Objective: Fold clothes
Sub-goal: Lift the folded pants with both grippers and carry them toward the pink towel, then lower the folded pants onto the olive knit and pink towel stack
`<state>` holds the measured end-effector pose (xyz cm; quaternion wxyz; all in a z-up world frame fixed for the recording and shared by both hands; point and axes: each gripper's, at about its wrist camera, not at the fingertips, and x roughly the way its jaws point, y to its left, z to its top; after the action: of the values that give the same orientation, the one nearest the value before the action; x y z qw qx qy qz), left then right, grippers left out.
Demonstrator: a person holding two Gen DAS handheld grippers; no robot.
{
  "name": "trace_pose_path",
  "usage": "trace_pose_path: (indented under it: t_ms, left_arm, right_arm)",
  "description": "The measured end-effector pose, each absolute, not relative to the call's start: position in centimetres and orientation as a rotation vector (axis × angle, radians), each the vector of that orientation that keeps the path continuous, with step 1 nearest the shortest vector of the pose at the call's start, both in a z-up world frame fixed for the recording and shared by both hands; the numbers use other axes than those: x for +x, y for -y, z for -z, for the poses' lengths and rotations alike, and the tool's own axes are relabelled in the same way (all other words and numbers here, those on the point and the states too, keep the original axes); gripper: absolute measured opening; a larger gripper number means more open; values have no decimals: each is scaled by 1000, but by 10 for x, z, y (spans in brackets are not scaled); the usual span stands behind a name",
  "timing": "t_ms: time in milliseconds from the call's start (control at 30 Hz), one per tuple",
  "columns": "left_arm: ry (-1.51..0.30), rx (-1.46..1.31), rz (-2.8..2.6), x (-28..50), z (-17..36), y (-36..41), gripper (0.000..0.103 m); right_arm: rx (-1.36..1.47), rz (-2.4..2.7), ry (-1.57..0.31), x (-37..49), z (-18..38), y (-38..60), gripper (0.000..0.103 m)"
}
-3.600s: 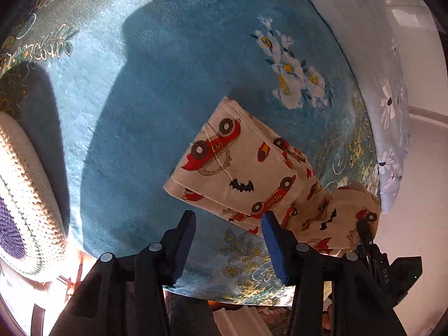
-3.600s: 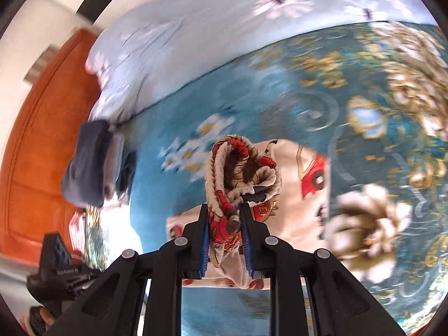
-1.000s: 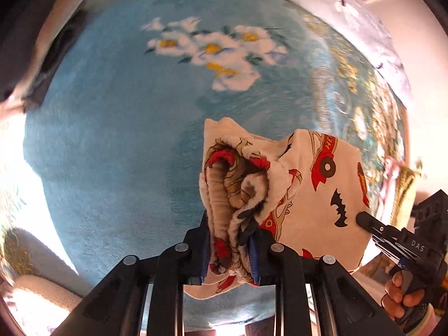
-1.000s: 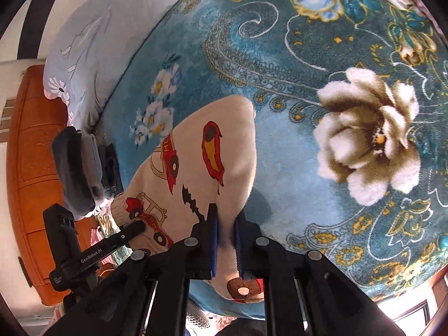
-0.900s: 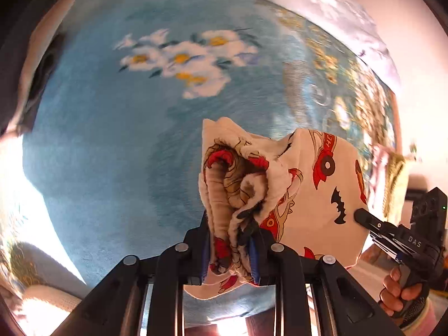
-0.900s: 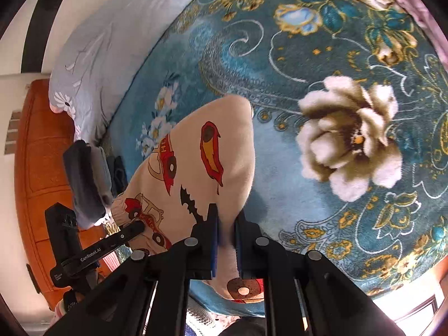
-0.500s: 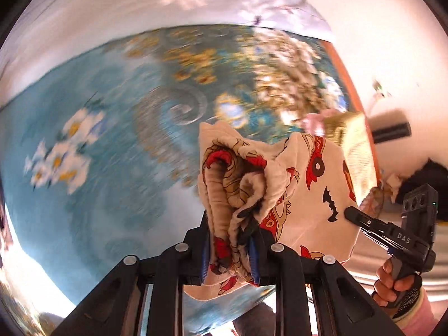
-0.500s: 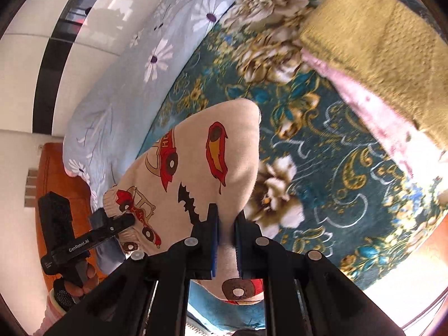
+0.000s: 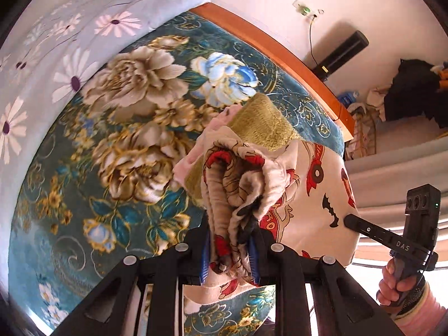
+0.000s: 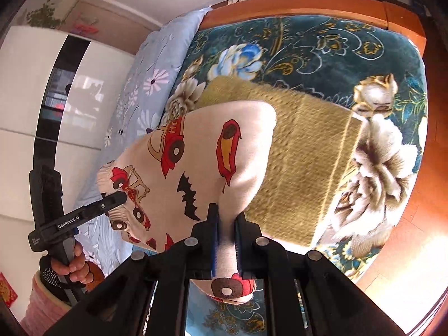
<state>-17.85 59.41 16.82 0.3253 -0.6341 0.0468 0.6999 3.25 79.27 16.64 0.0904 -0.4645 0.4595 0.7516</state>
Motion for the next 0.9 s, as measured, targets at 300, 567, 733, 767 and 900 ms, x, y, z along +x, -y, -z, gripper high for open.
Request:
trace_pose_path:
  t_ms: [300,567,733,767,900]
  left_arm:
    - [-296,-1649,-1702,-221,-145,-687,24]
    - [-380,-1688,-1675,-233,-120,-716,24]
    - [-348,-1582,-1664,-225,-140,-712,24]
    - [-343,-1562,-1660,-224,-146,-710,24]
    - [-376,-1547,-1676,-225,-147,-706,25]
  right_arm:
    - [-1304,-2160,-1395,49,-138,-840,10]
    - [-1417,-2075,-1390,49,-102,-823,10]
    - [-1423,-2100,-1332,55,-109,-820,10]
    - [-1413,-2108,-1324,55,-113,-821,10]
    - [-1400,-2134,-1275,56,-120,-826,10]
